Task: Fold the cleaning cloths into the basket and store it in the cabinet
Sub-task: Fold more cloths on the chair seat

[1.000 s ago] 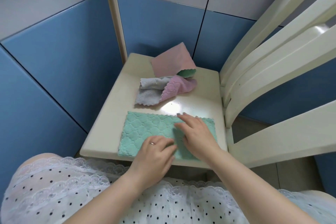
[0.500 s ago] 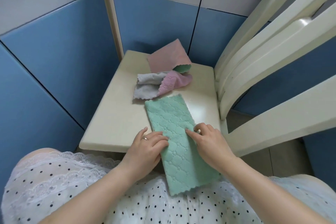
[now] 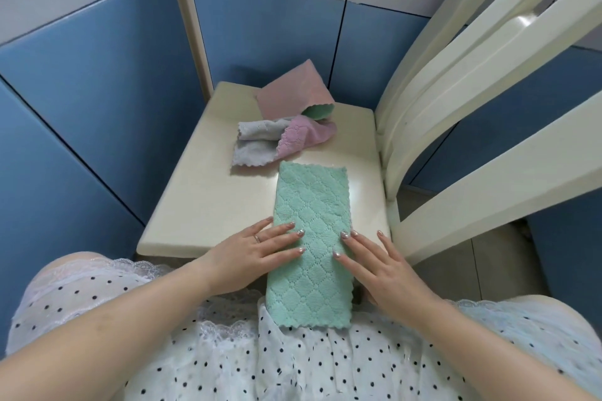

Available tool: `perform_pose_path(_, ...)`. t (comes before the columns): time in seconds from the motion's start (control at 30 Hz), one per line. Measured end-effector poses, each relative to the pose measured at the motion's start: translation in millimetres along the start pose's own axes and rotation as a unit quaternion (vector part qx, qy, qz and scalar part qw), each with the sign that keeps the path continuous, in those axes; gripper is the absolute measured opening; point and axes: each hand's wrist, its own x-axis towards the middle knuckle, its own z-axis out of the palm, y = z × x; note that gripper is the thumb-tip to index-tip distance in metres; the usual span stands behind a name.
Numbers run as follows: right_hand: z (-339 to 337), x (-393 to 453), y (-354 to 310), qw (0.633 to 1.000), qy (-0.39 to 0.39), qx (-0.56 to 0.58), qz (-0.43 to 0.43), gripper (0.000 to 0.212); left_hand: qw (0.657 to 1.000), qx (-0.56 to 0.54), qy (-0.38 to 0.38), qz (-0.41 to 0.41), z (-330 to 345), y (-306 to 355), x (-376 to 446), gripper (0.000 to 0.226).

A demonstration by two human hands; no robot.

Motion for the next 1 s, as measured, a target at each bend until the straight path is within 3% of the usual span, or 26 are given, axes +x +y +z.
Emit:
perform_pose_path(0.23,11,7,-9,0.995,0.092,0.037,-0.014,0.086,0.996,-0.09,0.013,-0.006,-5,-1,3,0.056)
perform_pose_path(0.37,12,10,-6,0.985,0.133,0.112,-0.009,0.06,0.98,-0.178,0.049,-0.071,-9,2,1,0.055)
perform_pose_path(0.47,7,15,-8,0.956,0.183,0.224,0.048,0.039,0.929,-0.31,0.102,-0.171,-12,10,7,0.052)
perform_pose_path(0.6,-19,32,-15,0.861,0.219,0.42,0.185,0.021,0.837,-0.401,0.139,-0.344,-20,16,22,0.043)
perform_pose_path(0.67,-27,45,-14,0.816,0.213,0.487,0.228,0.025,0.794,-0.449,0.164,-0.376,-26,17,30,0.04)
perform_pose_path(0.77,-31,65,-7,0.79,0.191,0.502,0.296,0.035,0.762,-0.468,0.166,-0.416,-34,15,41,0.046)
perform_pose_path(0.9,-36,87,5,0.791,0.118,0.475,0.368,0.036,0.75,-0.439,0.122,-0.479,-39,3,58,0.071)
perform_pose_path(1.0,-38,99,14,0.795,0.076,0.452,0.396,0.037,0.749,-0.414,0.08,-0.511,-44,-5,67,0.076)
